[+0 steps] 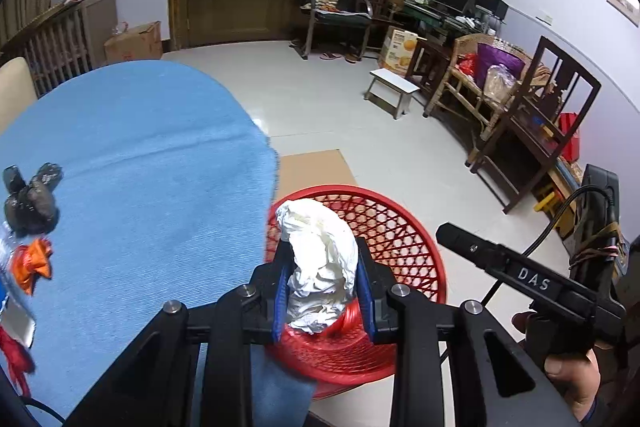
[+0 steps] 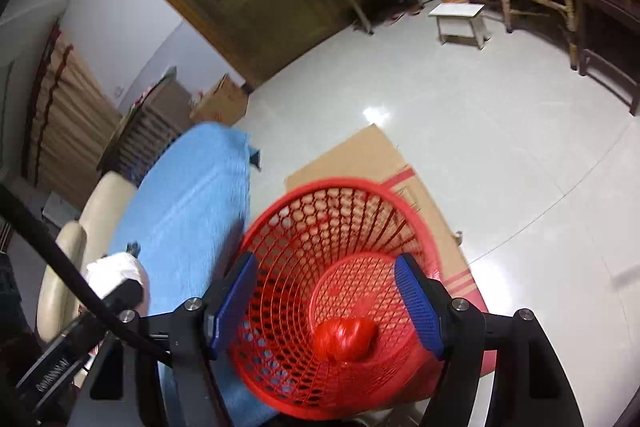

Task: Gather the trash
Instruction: 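Carry both items to the red wastebasket and open both tools to drop them, then return both tools to the table and grasp the red cloth with the left tool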

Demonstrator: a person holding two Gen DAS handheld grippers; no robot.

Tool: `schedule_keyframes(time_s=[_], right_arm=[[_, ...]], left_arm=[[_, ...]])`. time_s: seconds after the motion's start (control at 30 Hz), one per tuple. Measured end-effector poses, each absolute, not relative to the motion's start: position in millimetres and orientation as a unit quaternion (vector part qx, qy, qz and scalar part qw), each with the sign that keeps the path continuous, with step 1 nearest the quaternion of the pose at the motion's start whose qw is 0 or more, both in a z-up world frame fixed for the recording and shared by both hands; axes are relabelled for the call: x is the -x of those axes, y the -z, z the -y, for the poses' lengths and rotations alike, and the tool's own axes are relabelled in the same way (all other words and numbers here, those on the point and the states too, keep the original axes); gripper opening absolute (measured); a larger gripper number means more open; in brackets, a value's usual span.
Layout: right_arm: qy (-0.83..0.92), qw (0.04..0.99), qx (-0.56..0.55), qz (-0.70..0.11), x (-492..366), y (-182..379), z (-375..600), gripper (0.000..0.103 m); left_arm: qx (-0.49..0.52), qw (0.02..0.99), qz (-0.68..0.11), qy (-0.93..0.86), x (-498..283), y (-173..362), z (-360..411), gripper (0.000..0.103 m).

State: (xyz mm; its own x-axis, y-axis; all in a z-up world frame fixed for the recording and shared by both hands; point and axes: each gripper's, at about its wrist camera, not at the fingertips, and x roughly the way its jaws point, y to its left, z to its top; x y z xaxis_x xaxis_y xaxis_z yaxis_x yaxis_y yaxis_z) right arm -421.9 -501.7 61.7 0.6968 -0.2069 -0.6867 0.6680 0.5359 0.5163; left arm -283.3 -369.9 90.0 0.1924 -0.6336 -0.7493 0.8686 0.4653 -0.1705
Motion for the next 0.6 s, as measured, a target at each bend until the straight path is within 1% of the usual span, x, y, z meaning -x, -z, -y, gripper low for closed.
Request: schedule_keyframes(time_s=[0.17, 0.2, 0.23, 0.3, 0.37, 0.43, 0.6], right_arm=[[0.280, 0.827, -0.405, -0.271, 434, -71, 507, 0.074], [0.282, 0.827, -0.405, -0.268, 436, -73, 507, 0.074], [0.284, 0.827, -0.404, -0.267, 437, -74, 507, 0.074], [0.286, 0.828, -0.402, -0.267, 438, -78, 506, 0.074], [0.288, 0.829, -0.399, -0.267, 438, -81, 505, 0.074], [0.290, 0.830, -0.394, -0.267, 438, -85, 503, 0.074], [0.284, 0.835, -0.386, -0.272, 427, -89, 495, 0.074]], left_arm=[[-0.154, 0.745, -0.399, 0.511, 290, -87, 386, 0.032], [-0.157, 0.743, -0.400, 0.513, 291, -85, 390, 0.039], [-0.161, 0.743, -0.402, 0.511, 291, -84, 393, 0.061], [-0.169, 0.756, -0.397, 0.491, 290, -83, 396, 0.087], [-0.169, 0.770, -0.391, 0.476, 285, -85, 390, 0.087], [-0.158, 0.771, -0.400, 0.469, 275, -86, 381, 0.087], [-0.103, 0.800, -0.406, 0.429, 239, -96, 328, 0.087]])
